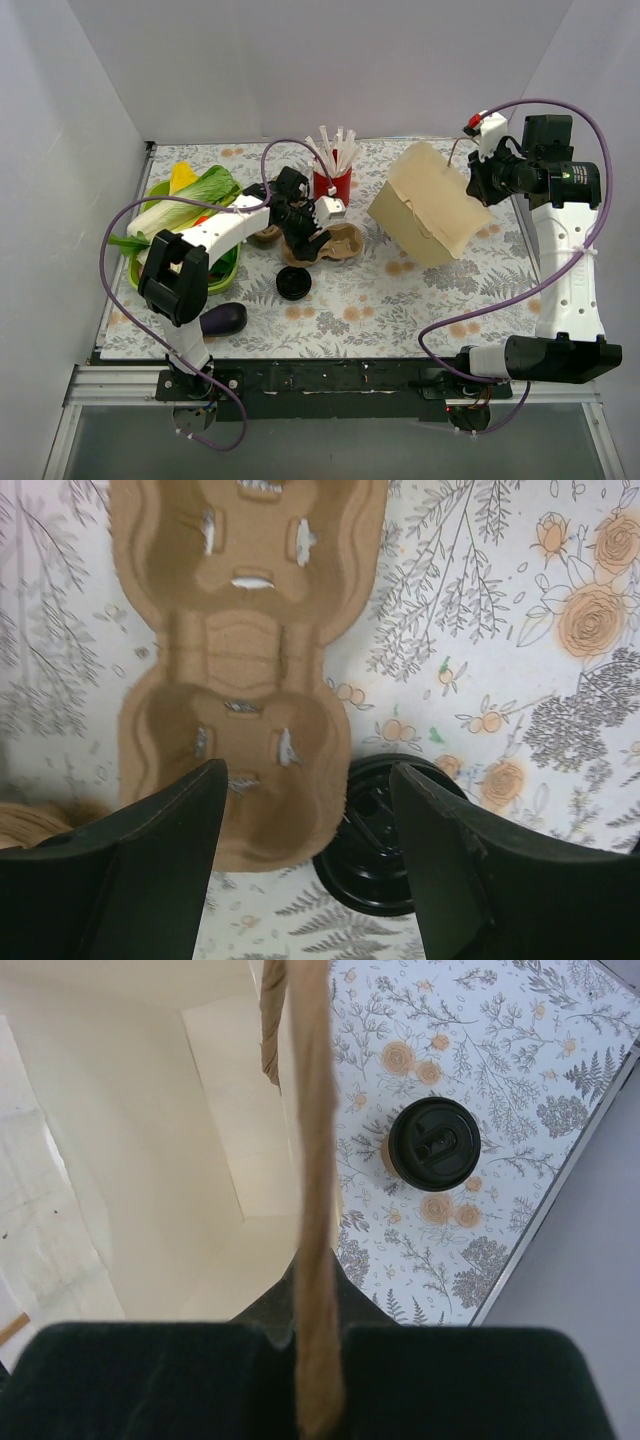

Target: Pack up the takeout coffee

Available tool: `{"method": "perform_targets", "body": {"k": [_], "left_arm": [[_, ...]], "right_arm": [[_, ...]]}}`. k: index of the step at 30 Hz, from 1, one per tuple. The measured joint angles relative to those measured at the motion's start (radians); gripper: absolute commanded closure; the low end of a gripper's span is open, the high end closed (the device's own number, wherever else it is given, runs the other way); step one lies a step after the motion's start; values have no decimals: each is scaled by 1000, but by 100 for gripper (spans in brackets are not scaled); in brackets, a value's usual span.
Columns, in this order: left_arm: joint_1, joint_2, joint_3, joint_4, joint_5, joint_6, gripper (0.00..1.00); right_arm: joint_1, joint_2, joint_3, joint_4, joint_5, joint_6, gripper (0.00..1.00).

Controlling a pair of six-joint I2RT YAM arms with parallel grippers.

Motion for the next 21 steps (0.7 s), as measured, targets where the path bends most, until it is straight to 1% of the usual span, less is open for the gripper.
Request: {"method": "perform_targets", "body": {"k": [4,8,13,21], "left_arm": [[0,8,24,31,16,73,38],[0,25,44,51,32,109,41],[0,70,63,67,31,132,44],[0,135,74,90,26,135,47]], "right_arm": [[0,0,-10,-1,-3,1,99],[1,-1,-24,-1,-3,3,99],[1,-7,-40,-1,-3,4,99],[2,-24,-58,0,-2,15,99]]}}
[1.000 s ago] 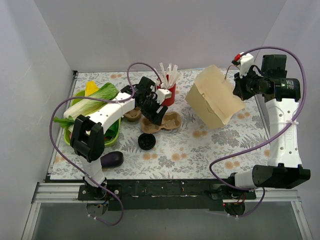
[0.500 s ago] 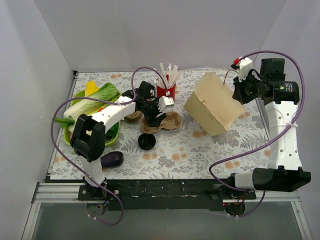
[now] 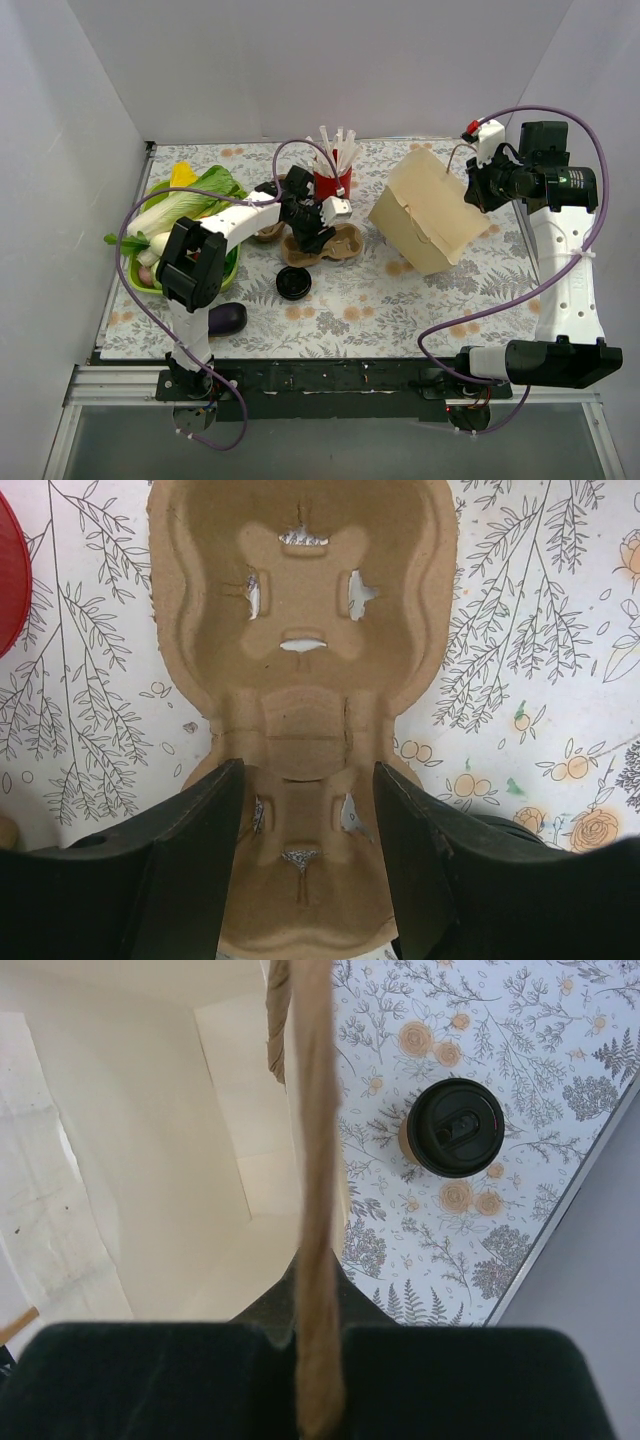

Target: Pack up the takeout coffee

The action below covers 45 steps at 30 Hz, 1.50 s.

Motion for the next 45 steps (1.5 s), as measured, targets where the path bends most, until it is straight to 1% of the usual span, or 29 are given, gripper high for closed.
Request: {"method": "perform_targets", "body": {"k": [14,26,28,32,36,41,45], "left_arm": [[0,14,9,27,-4,-15,53],[0,19,9,30,-11,-16,55],[0,19,9,30,-11,-18,54],[0,19,9,31,-10,-21,48],[0,19,9,37,-5,-24,48],[0,19,8,37,-9,-27,51],[-1,19,7,37,-14,-26,52]], "right_arm": [[0,0,-1,0,1,7,99],[0,0,-16,4,3,7,99],[0,1,-19,4,5,7,99],[0,1,-19,5,6,7,99],[0,1,-19,6,7,7,99],[0,5,-19,8,7,7,99],[0,6,-19,8,7,7,99]]}}
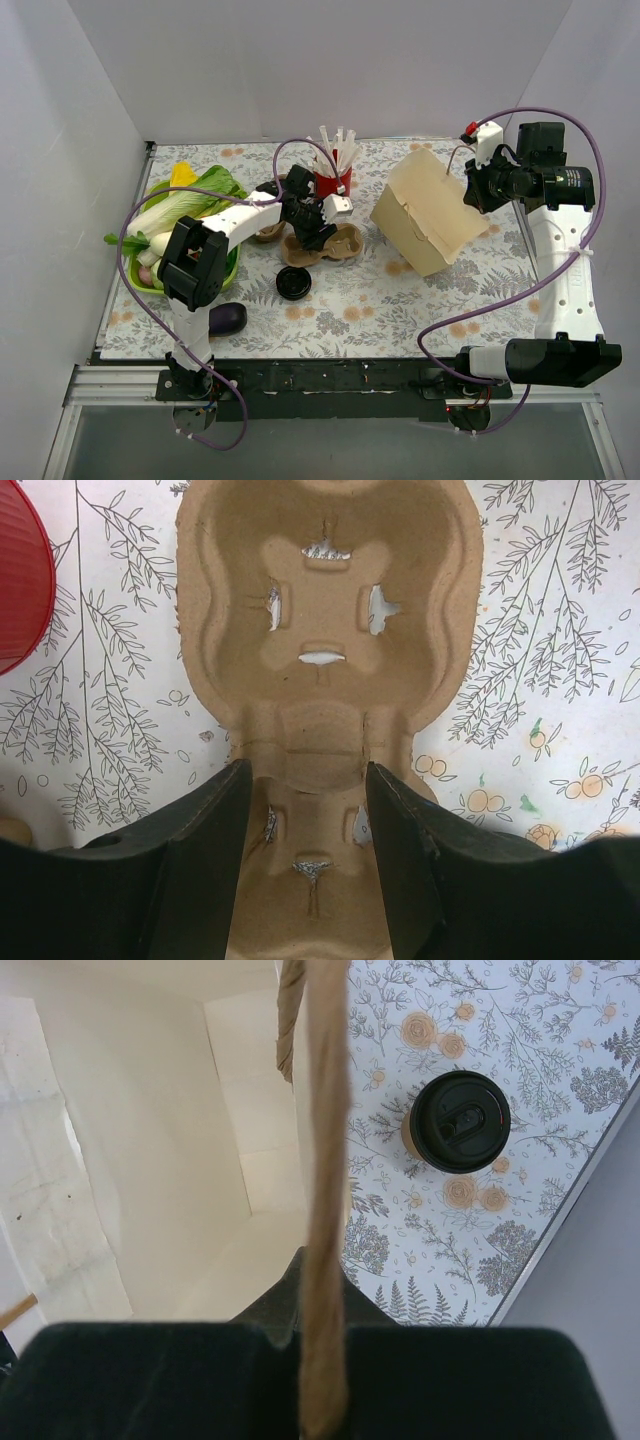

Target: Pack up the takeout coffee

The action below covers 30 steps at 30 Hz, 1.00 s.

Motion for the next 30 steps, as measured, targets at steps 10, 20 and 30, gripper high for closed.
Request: {"method": "perform_targets", "body": {"k": [10,20,30], "left_arm": [[-7,0,-29,34,-10,-1,48],[-11,0,-34,31,-14,-6,63],[-10,-20,-30,-51,-5,-33,100]], "right_arm": [[0,1,0,0,0,0,99],[0,11,0,0,0,0,99],[0,18,0,0,1,-21,99]]}}
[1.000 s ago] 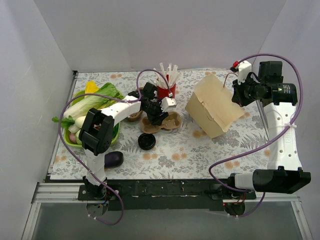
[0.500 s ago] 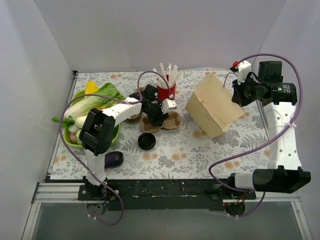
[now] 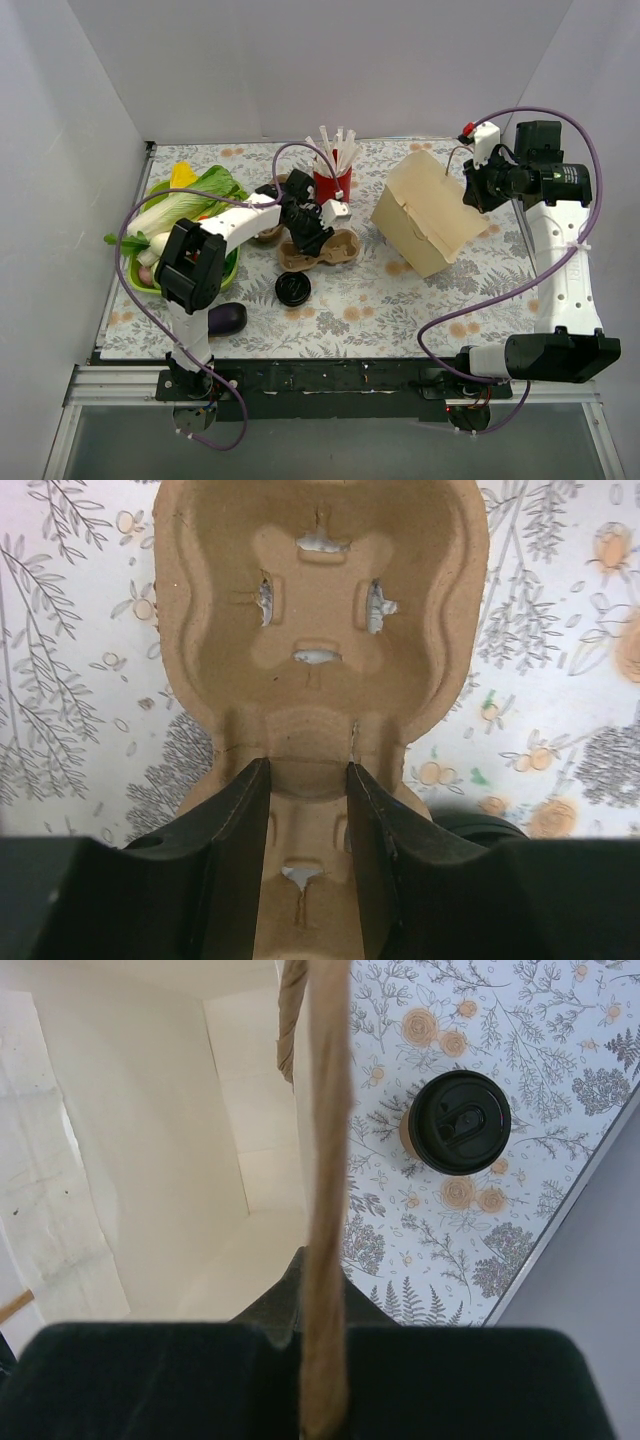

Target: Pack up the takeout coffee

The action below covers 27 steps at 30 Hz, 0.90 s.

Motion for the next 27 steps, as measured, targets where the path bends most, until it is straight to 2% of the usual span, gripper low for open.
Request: {"method": "perform_targets", "body": {"k": [5,12,19,23,27], "left_arm": [[6,-57,0,-55,40,-64,100],[12,-292,-5,-36,118,-169,100],[12,-524,-124,108,148,-225,100],[12,-618,-201,223,138,-225,100],[12,-669,-203,333,133,-234,100]], "right_arm": [[2,16,0,-1,5,-23,99],[13,39,0,-1,14,-47,99],[55,61,6,-1,23,-60,99],[80,71,16,1,40,-63,99],[106,72,21,0,56,-68,99]]}}
